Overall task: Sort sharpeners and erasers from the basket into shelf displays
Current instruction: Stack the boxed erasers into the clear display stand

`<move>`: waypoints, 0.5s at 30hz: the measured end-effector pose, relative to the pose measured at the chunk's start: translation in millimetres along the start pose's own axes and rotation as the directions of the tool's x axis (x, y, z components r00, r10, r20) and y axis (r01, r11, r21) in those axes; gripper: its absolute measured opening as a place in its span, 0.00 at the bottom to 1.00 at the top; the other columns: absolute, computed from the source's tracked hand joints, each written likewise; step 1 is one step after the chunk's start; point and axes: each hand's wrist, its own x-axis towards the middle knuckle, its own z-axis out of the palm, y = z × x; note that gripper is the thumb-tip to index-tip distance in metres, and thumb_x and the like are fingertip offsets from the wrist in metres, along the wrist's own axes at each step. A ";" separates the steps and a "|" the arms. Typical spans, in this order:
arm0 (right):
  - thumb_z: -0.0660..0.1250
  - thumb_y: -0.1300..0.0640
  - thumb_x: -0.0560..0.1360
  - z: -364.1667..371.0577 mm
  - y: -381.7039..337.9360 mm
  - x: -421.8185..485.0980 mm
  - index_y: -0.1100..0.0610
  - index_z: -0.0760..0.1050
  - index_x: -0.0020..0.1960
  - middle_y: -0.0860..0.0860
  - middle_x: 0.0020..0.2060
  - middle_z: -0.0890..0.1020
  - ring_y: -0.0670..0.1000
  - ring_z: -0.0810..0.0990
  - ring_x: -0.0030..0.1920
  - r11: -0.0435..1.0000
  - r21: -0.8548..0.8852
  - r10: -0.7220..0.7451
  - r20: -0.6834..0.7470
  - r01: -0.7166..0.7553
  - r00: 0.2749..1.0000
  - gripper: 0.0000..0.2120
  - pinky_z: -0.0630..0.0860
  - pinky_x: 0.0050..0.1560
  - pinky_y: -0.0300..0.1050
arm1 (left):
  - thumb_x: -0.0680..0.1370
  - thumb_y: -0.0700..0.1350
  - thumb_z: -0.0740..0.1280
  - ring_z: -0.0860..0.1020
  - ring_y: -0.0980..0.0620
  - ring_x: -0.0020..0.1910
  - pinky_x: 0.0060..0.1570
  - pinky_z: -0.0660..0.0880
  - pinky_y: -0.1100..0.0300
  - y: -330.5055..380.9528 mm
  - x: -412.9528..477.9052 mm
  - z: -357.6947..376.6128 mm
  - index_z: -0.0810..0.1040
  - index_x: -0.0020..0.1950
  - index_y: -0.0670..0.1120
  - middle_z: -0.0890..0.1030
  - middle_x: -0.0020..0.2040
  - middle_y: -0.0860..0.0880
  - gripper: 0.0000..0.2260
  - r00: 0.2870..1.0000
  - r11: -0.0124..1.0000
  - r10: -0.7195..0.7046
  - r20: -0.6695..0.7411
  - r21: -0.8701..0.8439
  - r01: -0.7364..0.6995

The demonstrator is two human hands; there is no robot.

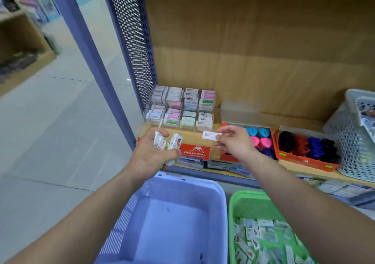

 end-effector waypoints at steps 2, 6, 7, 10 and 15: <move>0.71 0.65 0.77 3.0 2.3 35.9 0.55 0.80 0.49 0.56 0.41 0.85 0.54 0.85 0.40 0.996 -0.088 -0.027 -0.034 0.024 0.999 0.06 0.81 0.39 0.45 | 0.69 0.36 0.78 0.79 0.47 0.36 0.33 0.79 0.55 -1.6 12.0 -2.6 0.73 0.52 0.51 0.82 0.46 0.41 0.20 1.000 1.000 0.010 -0.009 -0.005 -0.010; 0.72 0.60 0.76 12.6 1.4 107.1 0.52 0.81 0.51 0.47 0.41 0.83 0.49 0.82 0.42 0.936 -0.330 -0.165 -0.098 0.125 0.981 0.06 0.76 0.45 0.43 | 0.69 0.35 0.78 0.79 0.54 0.32 0.31 0.77 0.58 -4.5 33.9 -7.8 0.73 0.53 0.51 0.83 0.40 0.49 0.21 1.000 1.000 0.002 -0.020 -0.020 -0.002; 0.72 0.60 0.76 15.7 0.7 121.8 0.51 0.82 0.52 0.46 0.41 0.83 0.48 0.81 0.44 0.910 -0.388 -0.198 -0.097 0.146 0.975 0.07 0.76 0.46 0.42 | 0.69 0.35 0.77 0.79 0.55 0.31 0.31 0.77 0.59 -5.6 38.9 -9.5 0.73 0.53 0.51 0.83 0.39 0.50 0.21 1.000 1.000 -0.001 -0.023 -0.023 0.001; 0.69 0.59 0.77 26.2 7.0 160.0 0.52 0.82 0.56 0.47 0.44 0.83 0.49 0.81 0.47 0.792 -0.578 -0.265 -0.034 0.197 0.964 0.09 0.72 0.47 0.39 | 0.68 0.37 0.78 0.78 0.56 0.31 0.31 0.76 0.60 -9.5 51.5 -15.3 0.73 0.53 0.52 0.83 0.38 0.52 0.21 0.999 1.000 -0.011 -0.041 -0.022 0.010; 0.63 0.55 0.81 30.2 12.4 187.5 0.51 0.80 0.62 0.50 0.54 0.83 0.53 0.81 0.52 0.553 -0.783 -0.258 0.165 0.285 0.952 0.12 0.79 0.54 0.47 | 0.68 0.38 0.80 0.78 0.56 0.30 0.30 0.77 0.59 -12.0 63.1 -17.9 0.73 0.54 0.50 0.84 0.36 0.55 0.21 0.998 0.999 -0.031 -0.052 -0.031 0.030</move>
